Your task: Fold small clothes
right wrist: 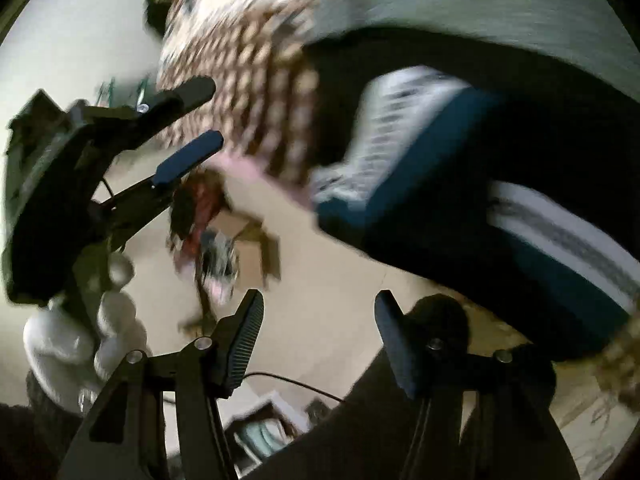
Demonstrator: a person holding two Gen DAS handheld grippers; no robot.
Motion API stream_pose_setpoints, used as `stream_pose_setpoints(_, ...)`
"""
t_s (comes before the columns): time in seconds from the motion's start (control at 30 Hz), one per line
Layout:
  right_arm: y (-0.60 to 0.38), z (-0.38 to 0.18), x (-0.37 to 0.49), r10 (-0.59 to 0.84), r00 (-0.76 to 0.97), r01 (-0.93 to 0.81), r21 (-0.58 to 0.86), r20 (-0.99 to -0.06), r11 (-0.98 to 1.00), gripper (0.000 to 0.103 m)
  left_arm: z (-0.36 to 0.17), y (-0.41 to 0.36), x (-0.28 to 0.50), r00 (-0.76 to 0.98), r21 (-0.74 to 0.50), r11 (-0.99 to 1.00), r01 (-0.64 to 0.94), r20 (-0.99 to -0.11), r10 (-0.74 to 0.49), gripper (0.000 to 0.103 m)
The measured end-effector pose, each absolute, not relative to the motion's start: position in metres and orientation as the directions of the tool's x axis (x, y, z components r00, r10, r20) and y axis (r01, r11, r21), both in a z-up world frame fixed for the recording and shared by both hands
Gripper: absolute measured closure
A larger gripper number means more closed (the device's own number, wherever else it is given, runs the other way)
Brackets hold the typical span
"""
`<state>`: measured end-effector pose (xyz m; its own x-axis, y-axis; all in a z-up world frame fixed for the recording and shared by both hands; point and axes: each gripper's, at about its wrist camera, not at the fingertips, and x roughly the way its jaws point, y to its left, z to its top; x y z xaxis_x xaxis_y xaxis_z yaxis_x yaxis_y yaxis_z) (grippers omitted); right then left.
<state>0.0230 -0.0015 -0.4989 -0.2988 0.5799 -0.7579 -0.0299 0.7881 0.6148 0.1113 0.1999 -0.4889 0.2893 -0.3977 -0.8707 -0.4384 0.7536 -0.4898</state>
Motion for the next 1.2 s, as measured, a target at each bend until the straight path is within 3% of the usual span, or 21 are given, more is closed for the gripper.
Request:
stream_pose_setpoints(0.2,-0.105,-0.498,0.031,0.471,-0.073,0.229,0.444,-0.879,0.866,0.043,-0.499,0.144,0.162,0.220,-0.403,0.875,-0.270,-0.910,-0.351,0.050)
stream_pose_setpoints(0.3,-0.131,-0.504,0.037,0.402,-0.044,0.268,0.377,-0.914,0.887,0.043,-0.521,0.124,0.165,0.109,-0.275,0.948,-0.163,-0.960,-0.260,0.050)
stream_pose_setpoints(0.4,-0.139,-0.509,0.037,0.358,-0.047,0.284,0.331,-0.933,0.900,0.043,-0.533,0.136,0.135,0.024,-0.232,0.968,-0.098,-0.973,-0.231,0.050)
stream_pose_setpoints(0.57,-0.119,-0.525,0.038,0.378,-0.057,0.301,0.345,-0.924,0.889,0.043,-0.535,0.175,0.085,-0.070,-0.206,0.968,-0.144,-0.974,-0.217,0.050)
stream_pose_setpoints(0.8,-0.104,-0.548,0.010,0.378,-0.087,0.336,0.330,-0.922,0.882,0.043,-0.513,0.177,0.090,0.044,-0.316,0.921,-0.229,-0.948,-0.314,0.050)
stream_pose_setpoints(0.83,-0.104,-0.549,0.009,0.380,-0.076,0.338,0.335,-0.922,0.879,0.053,-0.518,0.170,0.095,0.054,-0.341,0.909,-0.239,-0.939,-0.338,0.050)
stream_pose_setpoints(0.87,-0.106,-0.550,0.007,0.386,-0.064,0.341,0.343,-0.920,0.875,0.082,-0.522,0.166,0.099,0.063,-0.348,0.905,-0.244,-0.937,-0.344,0.050)
stream_pose_setpoints(0.9,-0.106,-0.547,0.005,0.394,-0.049,0.345,0.355,-0.918,0.869,0.087,-0.526,0.160,0.102,0.075,-0.351,0.905,-0.240,-0.936,-0.343,0.052)
stream_pose_setpoints(0.93,-0.115,-0.543,0.000,0.396,-0.041,0.342,0.359,-0.917,0.869,0.088,-0.529,0.156,0.106,0.088,-0.352,0.907,-0.232,-0.936,-0.341,0.062)
stream_pose_setpoints(0.97,-0.114,-0.539,-0.003,0.398,-0.028,0.337,0.366,-0.917,0.867,0.090,-0.534,0.151,0.109,0.090,-0.334,0.917,-0.220,-0.942,-0.322,0.089)
stream_pose_setpoints(1.1,-0.119,-0.533,-0.012,0.376,-0.060,0.326,0.338,-0.925,0.883,0.091,-0.553,0.153,0.109,0.045,-0.325,0.920,-0.220,-0.945,-0.323,0.086)
stream_pose_setpoints(1.17,-0.114,-0.538,-0.010,0.358,-0.108,0.304,0.312,-0.927,0.900,0.090,-0.538,0.152,0.115,0.038,-0.348,0.918,-0.191,-0.937,-0.347,0.085)
stream_pose_setpoints(1.2,-0.112,-0.537,-0.004,0.354,-0.128,0.289,0.306,-0.926,0.907,0.088,-0.528,0.152,0.119,0.045,-0.345,0.922,-0.175,-0.938,-0.343,0.080)
